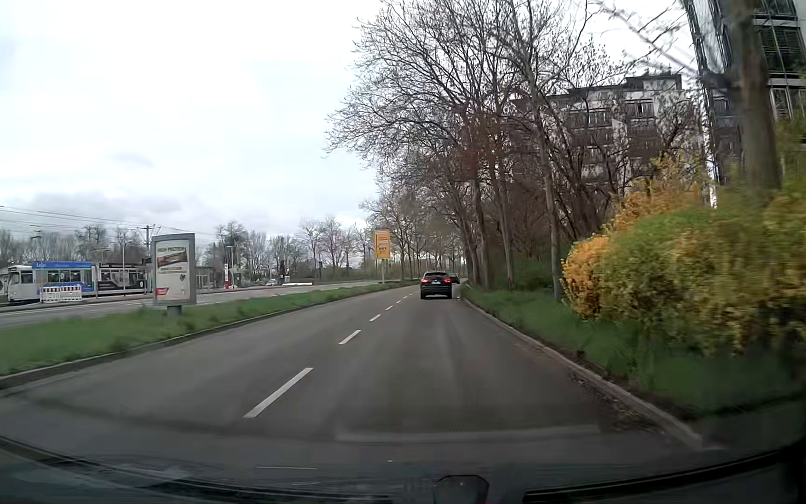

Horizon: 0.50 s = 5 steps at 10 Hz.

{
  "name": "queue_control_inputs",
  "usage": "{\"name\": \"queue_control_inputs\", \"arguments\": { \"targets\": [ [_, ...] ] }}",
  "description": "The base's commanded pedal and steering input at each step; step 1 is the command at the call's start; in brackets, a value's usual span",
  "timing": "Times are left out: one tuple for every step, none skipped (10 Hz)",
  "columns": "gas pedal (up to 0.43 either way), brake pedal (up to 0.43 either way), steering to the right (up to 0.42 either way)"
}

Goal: Follow the waypoints while adhering to traffic rules and regulations

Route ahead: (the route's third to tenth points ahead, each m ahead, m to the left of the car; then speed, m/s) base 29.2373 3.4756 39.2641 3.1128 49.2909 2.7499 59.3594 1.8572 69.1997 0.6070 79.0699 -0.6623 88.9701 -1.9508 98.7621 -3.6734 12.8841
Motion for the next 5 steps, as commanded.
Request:
{"name": "queue_control_inputs", "arguments": {
  "targets": [
    [0.098, 0.0, 0.004],
    [0.098, 0.0, 0.005],
    [0.098, 0.0, 0.005],
    [0.098, 0.0, 0.005],
    [0.098, 0.0, 0.005]
  ]
}}
